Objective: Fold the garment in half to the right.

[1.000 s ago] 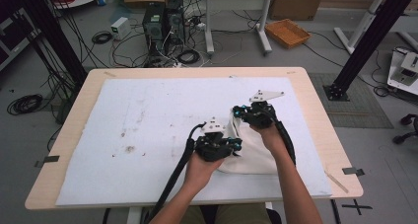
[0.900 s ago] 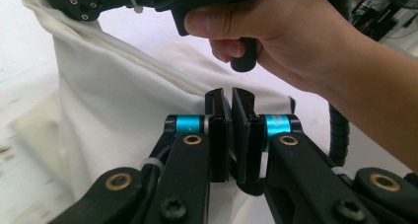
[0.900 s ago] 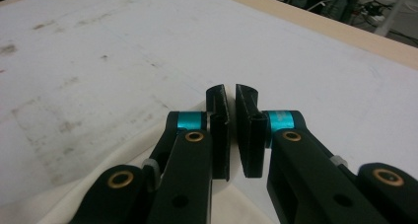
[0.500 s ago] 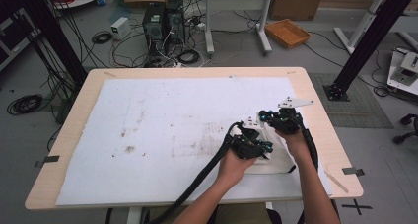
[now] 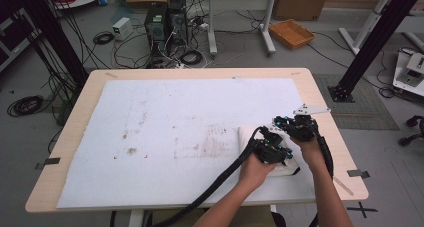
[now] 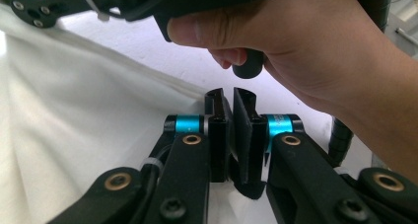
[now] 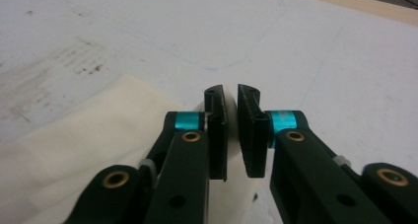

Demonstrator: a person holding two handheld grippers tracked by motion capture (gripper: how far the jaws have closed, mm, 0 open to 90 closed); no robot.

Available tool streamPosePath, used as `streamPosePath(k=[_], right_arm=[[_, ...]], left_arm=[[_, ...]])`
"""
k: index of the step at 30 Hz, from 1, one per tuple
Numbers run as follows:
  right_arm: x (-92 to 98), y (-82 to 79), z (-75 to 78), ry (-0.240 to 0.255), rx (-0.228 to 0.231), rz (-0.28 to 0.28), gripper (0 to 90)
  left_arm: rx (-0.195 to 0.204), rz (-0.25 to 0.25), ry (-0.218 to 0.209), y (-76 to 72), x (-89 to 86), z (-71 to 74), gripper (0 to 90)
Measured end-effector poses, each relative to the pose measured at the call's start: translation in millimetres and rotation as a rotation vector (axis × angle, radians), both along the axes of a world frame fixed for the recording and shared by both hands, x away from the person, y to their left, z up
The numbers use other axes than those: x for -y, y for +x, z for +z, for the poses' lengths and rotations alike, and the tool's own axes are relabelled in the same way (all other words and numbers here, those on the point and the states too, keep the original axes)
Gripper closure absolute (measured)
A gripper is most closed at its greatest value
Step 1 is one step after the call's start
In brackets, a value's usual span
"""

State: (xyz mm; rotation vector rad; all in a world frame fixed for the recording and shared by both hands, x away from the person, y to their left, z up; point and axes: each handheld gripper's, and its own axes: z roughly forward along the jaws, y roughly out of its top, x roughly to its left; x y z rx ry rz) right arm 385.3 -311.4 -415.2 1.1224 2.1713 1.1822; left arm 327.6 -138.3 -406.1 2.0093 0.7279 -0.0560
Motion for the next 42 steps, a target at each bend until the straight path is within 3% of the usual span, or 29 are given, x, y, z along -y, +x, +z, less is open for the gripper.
streamPosePath(k=[1,2,3,6,9,14,16,17,19,20,21,24,29,32,34,35,36,42], right_arm=[[5.8,-3.3,-0.5,0.018,-0.002,-0.028,62.1],[5.8,-3.3,-0.5,0.018,-0.002,-0.028,62.1],[13.8,-9.2,-0.5,0.034,0.006,-0.063,58.2],[23.3,-17.6,0.3,0.07,0.01,-0.084,56.8],[42.3,-34.7,1.2,0.116,0.052,-0.122,53.4],[51.9,-48.5,1.7,0.126,0.044,-0.113,54.4],[48.2,-59.4,1.3,0.121,0.008,-0.056,54.4],[48.2,-59.4,1.3,0.121,0.008,-0.056,54.4],[37.8,-74.0,1.4,0.074,-0.013,0.016,55.4],[37.8,-74.0,1.4,0.074,-0.013,0.016,55.4],[29.0,-84.8,0.0,-0.008,-0.011,0.062,59.4],[21.3,-95.1,-3.7,-0.045,-0.03,0.095,59.3],[13.6,-102.4,-9.2,-0.085,-0.073,0.116,57.0],[9.0,-101.5,-19.1,-0.135,-0.129,0.099,60.4],[8.2,-100.9,-23.2,-0.119,-0.149,0.099,69.1],[8.2,-101.6,-20.7,-0.123,-0.144,0.106,81.2],[7.6,-102.9,-19.0,-0.13,-0.134,0.102,83.7],[10.4,-111.7,-10.0,-0.121,-0.109,0.087,84.6]], left_arm=[[0.017,0.006,-0.003,-0.3,-1.7,1.1,70.2],[0.04,0.013,-0.004,-0.6,-5.0,2.5,70.2],[0.06,0.031,-0.007,-0.6,-9.4,3.8,61.1],[0.1,0.07,-0.033,1.7,-30.9,6.2,54.2],[0.126,0.117,-0.071,2.7,-58.2,3.6,41.0],[0.175,0.176,-0.099,4.5,-98.9,-7.1,33.9],[0.191,0.202,-0.117,4.9,-113.0,-10.8,29.7],[0.197,0.212,-0.12,5.3,-119.6,-12.4,29.7],[0.214,0.215,-0.113,5.2,-131.5,-15.8,27.9],[0.223,0.219,-0.108,4.6,-137.0,-17.5,27.9],[0.227,0.226,-0.114,4.1,-142.8,-19.3,27.4],[0.235,0.242,-0.129,4.0,-159.6,-23.6,27.4],[0.265,0.253,-0.123,1.2,-187.0,-26.9,27.3],[0.291,0.247,-0.1,-2.7,-206.4,-29.7,27.3],[0.291,0.264,-0.108,-5.5,-220.4,-31.1,27.3],[0.29,0.278,-0.118,-8.3,-233.1,-29.6,27.4],[0.29,0.282,-0.124,-9.4,-238.2,-27.9,27.3],[0.309,0.295,-0.152,-16.3,-255.5,-21.7,27.4]])
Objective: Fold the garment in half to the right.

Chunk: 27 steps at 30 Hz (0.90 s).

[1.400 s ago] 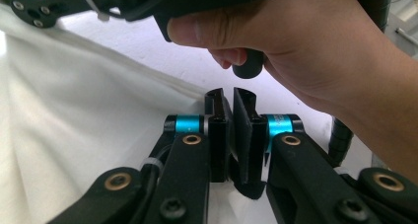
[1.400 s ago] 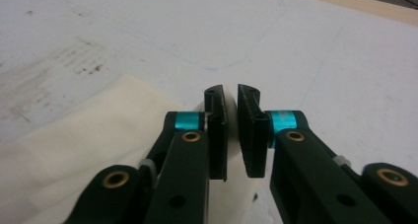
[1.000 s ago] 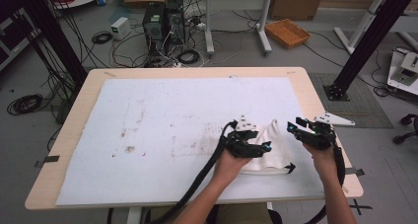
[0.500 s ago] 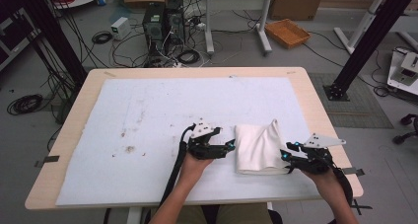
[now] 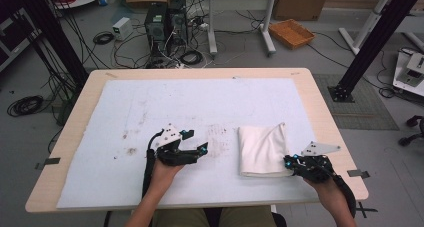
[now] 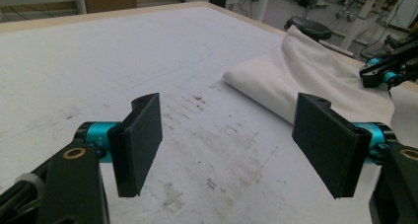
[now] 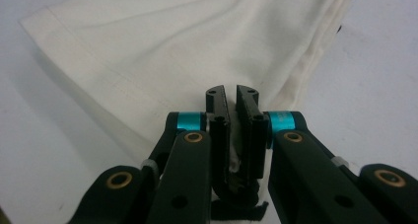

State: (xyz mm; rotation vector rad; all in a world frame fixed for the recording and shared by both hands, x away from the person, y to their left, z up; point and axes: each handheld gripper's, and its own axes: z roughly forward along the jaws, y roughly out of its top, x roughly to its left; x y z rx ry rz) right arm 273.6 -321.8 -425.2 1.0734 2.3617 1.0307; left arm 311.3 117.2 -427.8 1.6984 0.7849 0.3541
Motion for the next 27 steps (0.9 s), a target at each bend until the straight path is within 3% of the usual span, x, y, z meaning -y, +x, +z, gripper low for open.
streamPosePath(k=[4,5,6,7,8,9,10,12,13,14,15,16,17,18,19,22,24,25,27], right_arm=[[9.1,-5.2,1.0,-0.024,-0.023,-0.055,84.6],[14.8,-5.3,-2.7,-0.03,-0.079,-0.08,83.1],[14.8,-5.3,-2.7,-0.03,-0.079,-0.08,83.1],[20.1,-5.0,-3.7,-0.006,-0.109,-0.096,75.5],[20.1,-5.0,-3.7,-0.006,-0.109,-0.096,75.5],[23.0,-5.1,2.2,-0.006,-0.126,-0.118,64.7],[23.3,-5.8,7.4,0.0,-0.108,-0.133,61.7],[19.6,-8.4,20.0,0.005,-0.023,-0.161,55.1],[19.6,-8.4,20.0,0.005,-0.023,-0.161,55.1],[15.3,-9.5,25.4,0.028,0.029,-0.158,54.5],[9.1,-10.3,29.0,0.055,0.064,-0.144,53.7],[-10.0,-8.2,29.7,0.095,0.095,-0.085,52.3],[-22.4,-6.1,26.7,0.1,0.093,-0.051,52.6],[-22.4,-6.1,26.7,0.1,0.093,-0.051,52.6],[-49.0,0.4,18.2,0.099,0.052,0.025,56.3],[-85.6,8.4,6.7,0.029,0.018,0.114,65.5],[-94.3,10.8,3.4,0.012,0.011,0.132,66.8],[-107.4,13.4,-2.1,-0.006,-0.022,0.163,69.3],[-112.8,14.1,-5.7,-0.012,-0.041,0.183,69.2]], left_arm=[[-0.01,0.021,-0.01,0.1,-5.9,-1.7,27.4],[-0.012,0.022,-0.009,1.0,-5.6,-2.5,27.3],[-0.012,0.022,-0.009,1.0,-5.6,-2.5,27.4],[-0.015,0.019,-0.009,1.1,-4.8,-2.8,27.4],[-0.017,0.017,-0.005,1.1,-4.1,-3.0,27.4],[-0.016,0.02,-0.001,1.1,-3.6,-3.2,27.4],[-0.019,0.018,-0.001,1.4,-3.4,-3.4,27.4],[-0.02,0.025,-0.004,2.9,-4.0,-3.9,27.4],[-0.02,0.025,-0.004,2.9,-4.0,-3.9,27.4],[-0.021,0.025,-0.006,3.3,-4.4,-4.0,27.4],[-0.022,0.024,-0.007,3.5,-4.7,-4.0,27.4],[-0.022,0.025,-0.009,3.3,-4.7,-3.9,27.4],[-0.022,0.026,-0.008,3.1,-4.8,-3.8,27.4],[-0.021,0.025,-0.009,2.9,-4.8,-3.6,27.4],[-0.02,0.024,-0.01,2.7,-4.9,-3.4,27.3],[-0.023,0.022,-0.012,1.6,-5.5,-2.8,27.4],[-0.021,0.022,-0.012,1.4,-5.7,-2.8,27.3],[-0.021,0.024,-0.013,1.4,-6.0,-2.8,27.4],[-0.025,0.022,-0.009,2.0,-7.1,-3.1,27.3]])
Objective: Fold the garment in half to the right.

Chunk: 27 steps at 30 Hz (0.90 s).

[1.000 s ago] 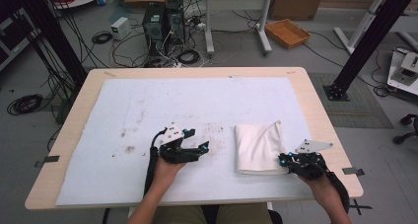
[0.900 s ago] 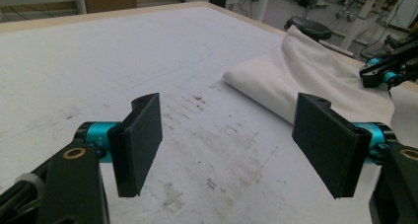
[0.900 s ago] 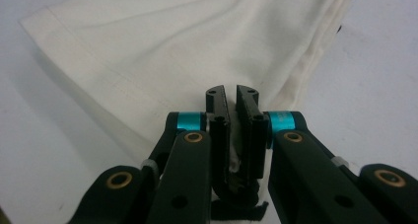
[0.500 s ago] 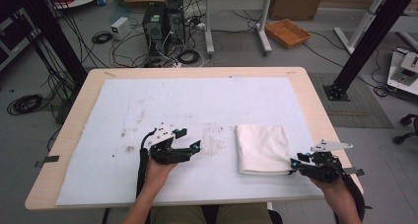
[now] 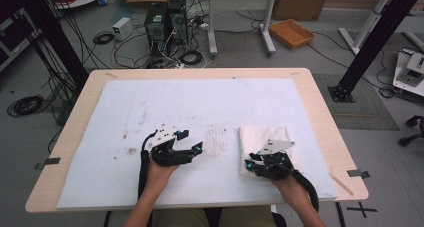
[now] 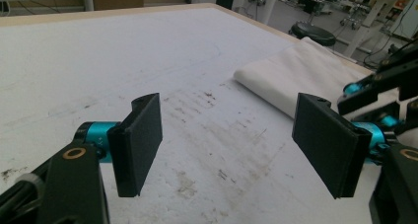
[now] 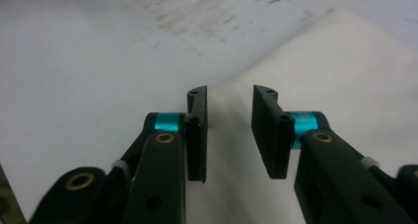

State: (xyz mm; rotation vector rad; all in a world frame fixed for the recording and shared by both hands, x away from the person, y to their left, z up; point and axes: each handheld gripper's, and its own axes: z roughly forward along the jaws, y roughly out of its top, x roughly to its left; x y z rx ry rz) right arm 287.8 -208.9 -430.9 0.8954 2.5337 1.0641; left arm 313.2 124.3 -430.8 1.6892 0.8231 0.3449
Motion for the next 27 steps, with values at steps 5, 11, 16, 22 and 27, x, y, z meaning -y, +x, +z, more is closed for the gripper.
streamPosePath(k=[5,11,16,22,27], right_arm=[[2.6,-0.8,4.2,0.068,-0.002,0.038,57.9],[77.4,35.6,24.9,0.066,0.126,-0.342,59.5],[93.8,67.0,12.8,0.08,0.029,-0.37,69.0],[94.1,83.2,-2.8,-0.025,-0.007,-0.426,66.1],[101.2,58.3,10.3,0.066,0.083,-0.439,53.2]], left_arm=[[-0.002,0.001,-0.002,0.0,-0.5,0.1,27.4],[-0.006,0.0,0.002,0.8,1.3,-0.7,27.4],[-0.007,0.004,-0.003,0.5,0.3,-0.2,27.4],[-0.003,0.004,-0.017,-1.4,-2.1,1.5,27.3],[-0.007,0.005,-0.015,-0.6,-2.6,1.0,27.4]])
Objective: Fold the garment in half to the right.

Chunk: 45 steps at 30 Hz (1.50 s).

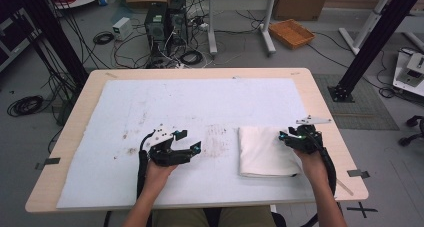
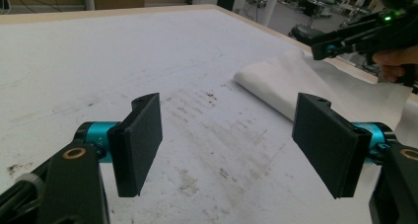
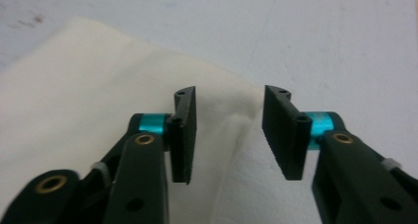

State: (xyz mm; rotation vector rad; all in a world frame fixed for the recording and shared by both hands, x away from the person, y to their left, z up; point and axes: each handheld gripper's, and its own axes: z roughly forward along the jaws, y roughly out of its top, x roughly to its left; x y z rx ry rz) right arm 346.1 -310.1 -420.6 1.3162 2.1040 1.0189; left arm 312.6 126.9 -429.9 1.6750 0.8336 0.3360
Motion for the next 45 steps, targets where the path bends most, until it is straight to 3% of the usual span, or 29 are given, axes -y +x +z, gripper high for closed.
streamPosePath(k=[2,3,4,5,8,11,12,13,15,16,18,19,20,21,22,23,25,30,33,37,38,45], right_arm=[[-3.2,-6.0,2.9,0.006,0.022,0.025,52.3],[-7.9,-12.4,5.6,0.009,0.037,0.059,51.4],[-18.1,-24.3,7.7,-0.009,0.041,0.134,50.8],[-18.1,-24.3,7.7,-0.009,0.041,0.134,50.8],[-22.1,-37.0,1.0,-0.021,-0.014,0.212,50.8],[-11.6,-42.7,-14.1,-0.085,-0.074,0.223,47.5],[-6.1,-43.8,-19.4,-0.082,-0.098,0.232,46.2],[-0.4,-46.1,-22.3,-0.051,-0.089,0.252,45.5],[6.8,-48.9,-21.0,-0.043,-0.089,0.287,42.1],[9.1,-49.8,-14.6,-0.03,-0.059,0.289,30.5],[9.9,-50.7,-9.3,-0.002,-0.034,0.273,27.2],[10.8,-50.8,-3.6,0.026,0.011,0.262,26.1],[10.2,-52.0,8.7,0.067,0.092,0.239,22.1],[10.2,-52.0,8.7,0.067,0.092,0.239,22.1],[7.4,-52.4,18.4,0.071,0.158,0.224,21.1],[7.4,-52.4,18.4,0.071,0.158,0.224,21.1],[3.4,-54.8,24.9,0.061,0.203,0.22,20.6],[5.4,-54.2,23.8,0.062,0.21,0.212,20.5],[8.7,-53.1,22.1,0.071,0.197,0.203,20.5],[12.4,-55.8,18.0,0.072,0.189,0.204,20.5],[16.0,-58.1,15.2,0.074,0.19,0.203,20.5],[28.8,-63.2,12.5,0.103,0.201,0.175,20.5]], left_arm=[[-0.002,0.0,-0.001,0.1,0.3,0.0,27.4],[0.0,-0.001,0.0,0.0,0.2,0.1,27.4],[0.003,-0.002,-0.003,-0.5,-0.7,0.7,27.3],[0.003,-0.002,-0.003,-0.5,-0.7,0.7,27.4],[0.006,0.003,-0.007,-0.5,-2.1,1.0,27.4],[0.009,0.007,-0.018,-0.2,-2.9,1.3,27.3],[0.008,0.006,-0.023,-0.3,-3.3,1.9,27.4],[0.011,0.007,-0.027,-0.2,-3.8,2.3,27.4],[0.012,0.016,-0.033,0.4,-5.5,2.7,25.0],[0.013,0.019,-0.033,0.9,-7.2,2.9,23.0],[0.017,0.026,-0.045,1.6,-10.6,3.2,23.0],[0.019,0.031,-0.048,1.6,-12.5,3.5,22.8],[0.023,0.033,-0.05,1.9,-14.6,3.7,22.4],[0.024,0.034,-0.055,2.2,-16.3,3.9,22.4],[0.024,0.036,-0.059,2.5,-18.3,4.0,22.4],[0.028,0.04,-0.059,2.8,-20.1,4.1,22.4],[0.038,0.041,-0.066,3.3,-23.1,3.9,22.6],[0.104,0.023,-0.022,4.3,-26.9,1.5,22.7],[0.107,0.016,-0.009,3.3,-29.3,0.4,22.7],[0.122,0.017,-0.036,-0.7,-33.3,1.9,22.7],[0.115,0.005,-0.07,-1.7,-37.7,3.2,22.7],[0.137,0.012,-0.069,-8.4,-52.5,3.2,22.4]])
